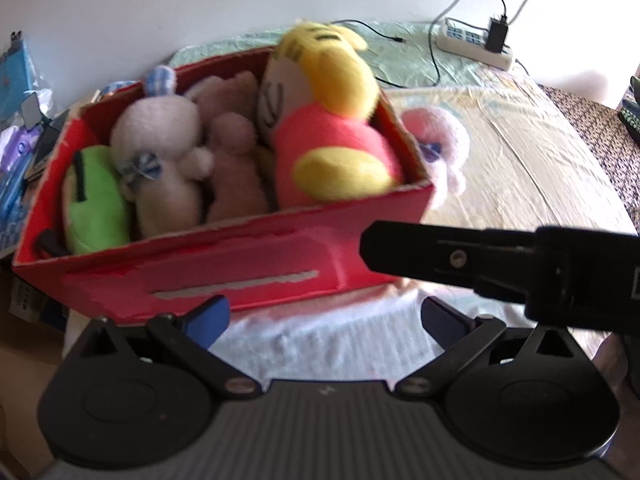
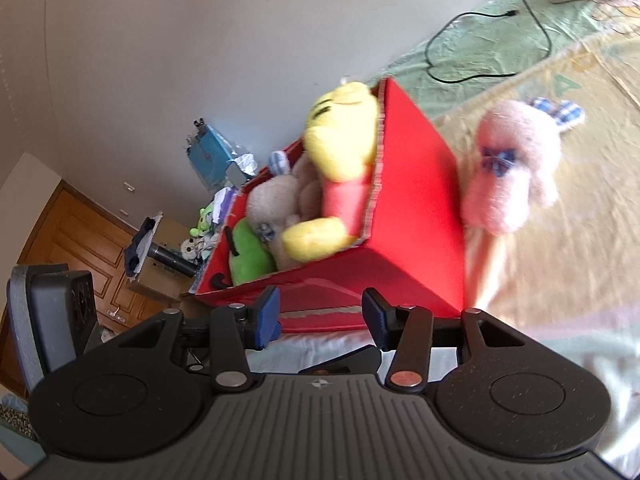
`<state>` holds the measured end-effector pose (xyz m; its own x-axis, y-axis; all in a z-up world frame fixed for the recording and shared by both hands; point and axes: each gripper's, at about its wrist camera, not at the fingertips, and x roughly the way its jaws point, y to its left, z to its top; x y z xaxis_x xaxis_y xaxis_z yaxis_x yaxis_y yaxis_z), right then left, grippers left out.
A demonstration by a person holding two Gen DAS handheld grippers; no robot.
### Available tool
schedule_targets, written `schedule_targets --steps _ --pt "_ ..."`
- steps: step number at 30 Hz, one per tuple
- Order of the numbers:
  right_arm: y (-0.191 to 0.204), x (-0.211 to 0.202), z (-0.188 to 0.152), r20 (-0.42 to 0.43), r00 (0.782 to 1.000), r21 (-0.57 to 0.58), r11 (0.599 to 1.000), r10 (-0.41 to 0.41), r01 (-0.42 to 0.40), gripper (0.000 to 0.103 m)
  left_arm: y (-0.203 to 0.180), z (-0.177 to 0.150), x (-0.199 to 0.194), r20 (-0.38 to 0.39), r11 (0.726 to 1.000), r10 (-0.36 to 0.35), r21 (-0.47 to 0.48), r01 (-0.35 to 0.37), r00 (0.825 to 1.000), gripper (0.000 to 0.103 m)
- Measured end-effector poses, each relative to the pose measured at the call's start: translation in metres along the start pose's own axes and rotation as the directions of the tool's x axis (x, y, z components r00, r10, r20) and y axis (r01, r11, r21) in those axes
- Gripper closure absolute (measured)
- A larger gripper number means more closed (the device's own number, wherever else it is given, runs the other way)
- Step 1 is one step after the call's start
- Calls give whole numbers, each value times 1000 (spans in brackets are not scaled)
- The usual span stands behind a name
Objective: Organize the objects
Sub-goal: 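Move the right gripper toward the pink bunny plush beside the box, then close the right gripper on the pink bunny plush's head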
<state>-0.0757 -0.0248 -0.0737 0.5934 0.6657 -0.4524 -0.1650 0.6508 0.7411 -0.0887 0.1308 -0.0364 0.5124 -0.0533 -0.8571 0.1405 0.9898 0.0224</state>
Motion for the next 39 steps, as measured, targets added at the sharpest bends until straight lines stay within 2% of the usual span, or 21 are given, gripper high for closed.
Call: schedule_targets --steps 10,18,21,29,32,34,39 --pt "-33 -19 3 1 998 49 997 -61 61 53 -35 6 26 -53 997 -67 42 69 996 2" --pt "-74 -29 14 15 991 125 983 -136 133 53 -65 11 49 -75 990 -110 81 116 991 2" --pt "-89 -27 20 10 990 166 977 -141 137 53 -71 10 57 -89 989 -116 79 124 989 2" --pt "-116 1 42 -19 995 240 966 -97 98 53 -72 11 69 -79 992 -117 43 120 990 2" --pt "-121 18 51 -47 994 247 963 -98 107 53 -70 8 72 -74 993 -112 32 115 991 2" --pt "-123 30 55 -70 991 230 965 -115 128 53 -69 5 75 -73 996 -83 22 85 994 3" --pt "-130 46 60 -80 991 241 962 -112 128 53 -58 -3 79 -93 997 -80 -27 78 992 3"
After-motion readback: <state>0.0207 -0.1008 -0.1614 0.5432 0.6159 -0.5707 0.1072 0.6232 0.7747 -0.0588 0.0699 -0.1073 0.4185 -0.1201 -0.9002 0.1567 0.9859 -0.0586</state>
